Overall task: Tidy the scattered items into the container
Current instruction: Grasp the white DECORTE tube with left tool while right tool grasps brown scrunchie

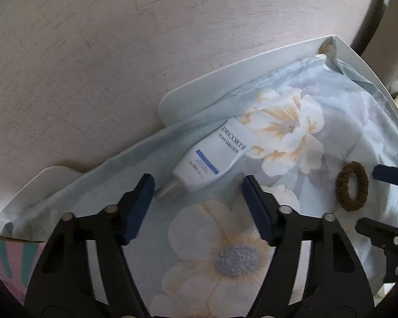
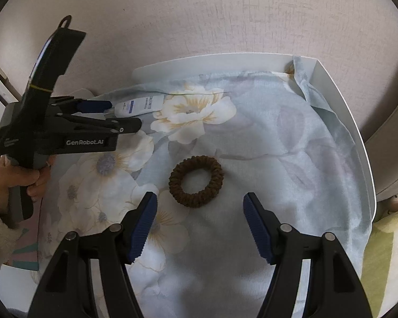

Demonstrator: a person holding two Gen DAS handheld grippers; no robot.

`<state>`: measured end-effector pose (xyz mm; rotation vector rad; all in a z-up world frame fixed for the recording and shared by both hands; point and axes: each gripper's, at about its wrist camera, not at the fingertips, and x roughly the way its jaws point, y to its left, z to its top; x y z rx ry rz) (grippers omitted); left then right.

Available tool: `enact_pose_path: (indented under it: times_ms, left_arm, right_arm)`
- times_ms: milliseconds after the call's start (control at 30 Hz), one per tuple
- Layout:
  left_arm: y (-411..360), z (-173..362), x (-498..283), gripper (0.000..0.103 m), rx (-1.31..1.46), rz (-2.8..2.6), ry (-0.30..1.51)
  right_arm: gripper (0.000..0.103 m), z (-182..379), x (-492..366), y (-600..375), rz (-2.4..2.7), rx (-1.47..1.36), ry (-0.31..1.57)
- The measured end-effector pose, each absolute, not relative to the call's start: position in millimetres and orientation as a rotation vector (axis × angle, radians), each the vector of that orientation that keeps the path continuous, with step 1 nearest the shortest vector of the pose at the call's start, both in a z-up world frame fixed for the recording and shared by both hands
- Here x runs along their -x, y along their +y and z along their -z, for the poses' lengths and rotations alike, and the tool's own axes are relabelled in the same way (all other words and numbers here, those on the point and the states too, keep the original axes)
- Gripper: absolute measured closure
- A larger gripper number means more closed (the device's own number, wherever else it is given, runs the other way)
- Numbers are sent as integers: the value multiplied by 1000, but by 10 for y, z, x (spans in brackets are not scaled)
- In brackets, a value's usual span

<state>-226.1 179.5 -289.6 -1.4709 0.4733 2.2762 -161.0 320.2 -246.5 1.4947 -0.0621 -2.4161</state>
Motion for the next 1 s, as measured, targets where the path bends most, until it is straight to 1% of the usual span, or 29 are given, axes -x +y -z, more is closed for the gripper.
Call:
enact_pose_path:
  times_ms: [67, 100, 133, 467, 500, 533, 567, 633, 667, 733, 833, 900, 1000]
  left_arm:
    - [1812, 2885, 2228, 52, 1463, -2260, 468]
    - [1819, 2880, 2221, 53, 1461, -2254, 462]
    - [1824, 2879, 2220, 55, 1461, -2250, 458]
    - [1924, 2861, 2305, 55, 1440, -2223, 438]
    - [1926, 2858, 2301, 56, 1437, -2220, 437]
    - [1925, 2854, 2290, 61, 1431, -2211, 427]
    - [1924, 2850, 2280, 64, 1426, -2204, 419]
    - [1944, 2838, 2241, 68, 1410, -2202, 440]
    - [1956, 2832, 2226, 70, 1406, -2202, 450]
    - [1979, 2820, 2199, 72, 1399, -2198, 466]
    - [1993, 2793, 2161, 77, 1394, -2183, 463]
    - [2004, 2764, 2128, 79, 1392, -2175, 461]
    - [2015, 2720, 2087, 81, 1389, -2172, 453]
  right_arm:
    - [40, 2464, 1610, 3201, 2415, -1491, -57]
    - [40, 2470, 1621, 3197, 2415, -1489, -54]
    - [40, 2472, 1628, 3199, 2414, -1489, -48]
    - [40, 2481, 1689, 3114, 2414, -1464, 27]
    - [40, 2487, 1689, 3107, 2408, -1464, 34]
    - [40, 2495, 1689, 3100, 2403, -1465, 42]
    - [40, 2499, 1682, 3092, 2403, -1461, 54]
    - [51, 2496, 1667, 3077, 2411, -1450, 85]
    - [55, 2490, 1664, 3071, 2415, -1449, 107]
    - [70, 2481, 1667, 3073, 2421, -1446, 133]
    - [80, 2468, 1688, 3115, 2432, -1447, 136]
    - [85, 2458, 1691, 3146, 2436, -1450, 127]
    - [86, 2428, 1672, 3181, 2444, -1448, 112]
